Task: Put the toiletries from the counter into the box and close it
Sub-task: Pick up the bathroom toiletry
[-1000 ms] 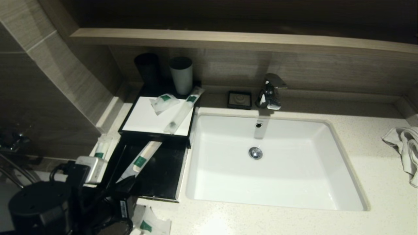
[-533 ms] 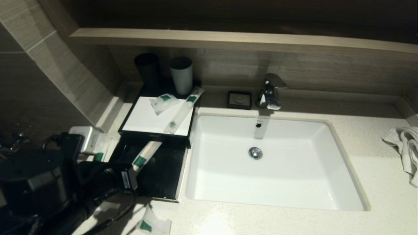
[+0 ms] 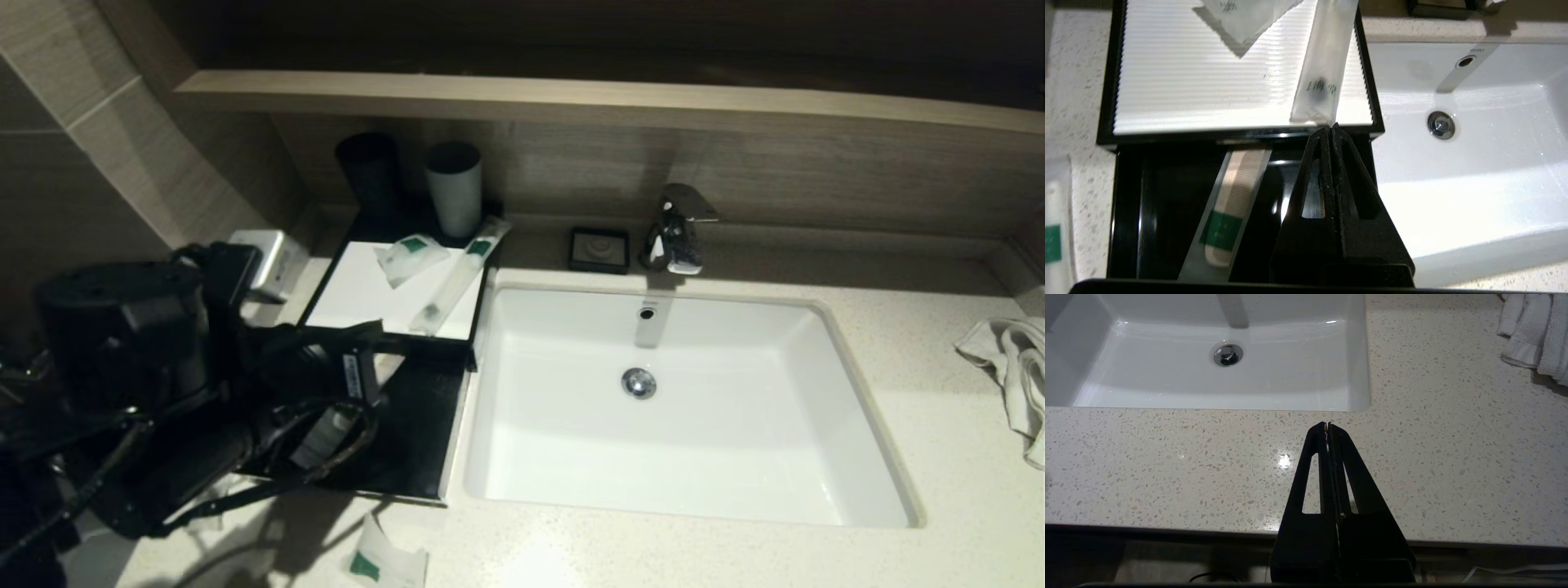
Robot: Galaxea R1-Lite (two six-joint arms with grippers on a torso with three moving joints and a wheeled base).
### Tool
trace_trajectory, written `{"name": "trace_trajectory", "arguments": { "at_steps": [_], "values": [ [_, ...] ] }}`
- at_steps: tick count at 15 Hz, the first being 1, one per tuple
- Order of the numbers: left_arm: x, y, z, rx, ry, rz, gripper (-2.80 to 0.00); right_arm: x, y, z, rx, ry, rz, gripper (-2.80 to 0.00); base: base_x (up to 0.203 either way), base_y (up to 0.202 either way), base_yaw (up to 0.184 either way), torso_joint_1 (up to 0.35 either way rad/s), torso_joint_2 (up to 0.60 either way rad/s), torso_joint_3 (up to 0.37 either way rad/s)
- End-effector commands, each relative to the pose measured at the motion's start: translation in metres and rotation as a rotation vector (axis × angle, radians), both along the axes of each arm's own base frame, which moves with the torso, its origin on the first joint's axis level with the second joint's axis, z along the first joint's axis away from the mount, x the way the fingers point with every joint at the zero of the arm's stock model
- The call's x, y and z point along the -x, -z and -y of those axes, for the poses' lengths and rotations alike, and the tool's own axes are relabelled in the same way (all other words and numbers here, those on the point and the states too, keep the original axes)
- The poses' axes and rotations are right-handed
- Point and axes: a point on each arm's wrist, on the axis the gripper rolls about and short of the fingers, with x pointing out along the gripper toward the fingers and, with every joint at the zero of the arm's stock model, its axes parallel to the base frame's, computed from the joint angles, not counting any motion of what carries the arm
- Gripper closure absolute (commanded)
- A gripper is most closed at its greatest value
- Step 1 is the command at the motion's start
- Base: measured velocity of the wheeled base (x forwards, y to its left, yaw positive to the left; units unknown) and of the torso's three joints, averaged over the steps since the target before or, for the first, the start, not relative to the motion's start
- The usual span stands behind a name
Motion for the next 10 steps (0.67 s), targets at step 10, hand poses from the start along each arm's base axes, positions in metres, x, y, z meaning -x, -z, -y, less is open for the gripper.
{"name": "trace_trajectory", "arguments": {
  "at_steps": [10],
  "values": [
    [-0.070, 0.005, 0.005, -0.058, 0.062, -0.002, 0.00, 0.000, 0.000, 0.000, -0.001, 0.000, -0.002, 0.00, 0.000, 0.000, 0.000, 0.000, 0.00, 0.000]
  ]
}}
